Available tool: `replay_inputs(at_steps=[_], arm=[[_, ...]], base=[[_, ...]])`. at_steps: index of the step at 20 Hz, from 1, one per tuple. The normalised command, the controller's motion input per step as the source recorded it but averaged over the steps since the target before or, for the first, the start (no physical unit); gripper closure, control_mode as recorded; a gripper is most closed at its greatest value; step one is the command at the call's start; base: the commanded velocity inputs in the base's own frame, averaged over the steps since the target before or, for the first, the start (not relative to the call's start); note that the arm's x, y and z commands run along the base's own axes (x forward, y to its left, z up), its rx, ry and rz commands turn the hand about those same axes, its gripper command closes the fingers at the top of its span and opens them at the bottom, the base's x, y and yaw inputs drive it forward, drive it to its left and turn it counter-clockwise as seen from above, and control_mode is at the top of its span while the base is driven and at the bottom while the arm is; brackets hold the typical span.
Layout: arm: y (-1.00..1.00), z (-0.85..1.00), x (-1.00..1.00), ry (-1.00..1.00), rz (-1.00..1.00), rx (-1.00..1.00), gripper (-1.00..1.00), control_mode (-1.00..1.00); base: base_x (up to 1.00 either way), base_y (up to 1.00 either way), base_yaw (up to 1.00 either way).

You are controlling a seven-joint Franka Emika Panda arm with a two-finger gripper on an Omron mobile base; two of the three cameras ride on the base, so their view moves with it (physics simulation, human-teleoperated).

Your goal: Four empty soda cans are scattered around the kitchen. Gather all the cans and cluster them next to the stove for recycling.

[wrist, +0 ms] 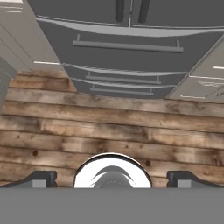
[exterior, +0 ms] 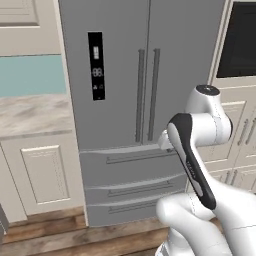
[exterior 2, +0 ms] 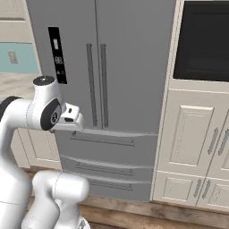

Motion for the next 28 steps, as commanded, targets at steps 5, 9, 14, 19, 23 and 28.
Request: replay_inputs(at_steps=[5, 9, 14, 19, 23, 28], arm=[[0.0, 0.0, 0.0, 0.0, 0.0, 0.0, -1.0, 1.0], [0.0, 0.0, 0.0, 0.0, 0.0, 0.0, -1.0, 1.0], [0.0, 0.0, 0.0, 0.0, 0.0, 0.0, -1.0, 1.0], [0.0, 0.0, 0.0, 0.0, 0.0, 0.0, -1.0, 1.0], [0.0, 0.0, 0.0, 0.0, 0.0, 0.0, -1.0, 1.0], [0.0, 0.0, 0.0, 0.0, 0.0, 0.0, -1.0, 1.0]], base=[[0.18, -0.72, -0.02], [0.34, -0.53, 0.0], [0.48, -0.16, 0.0], [0.34, -0.04, 0.0], [0.22, -0.12, 0.0], [0.27, -0.13, 0.0]])
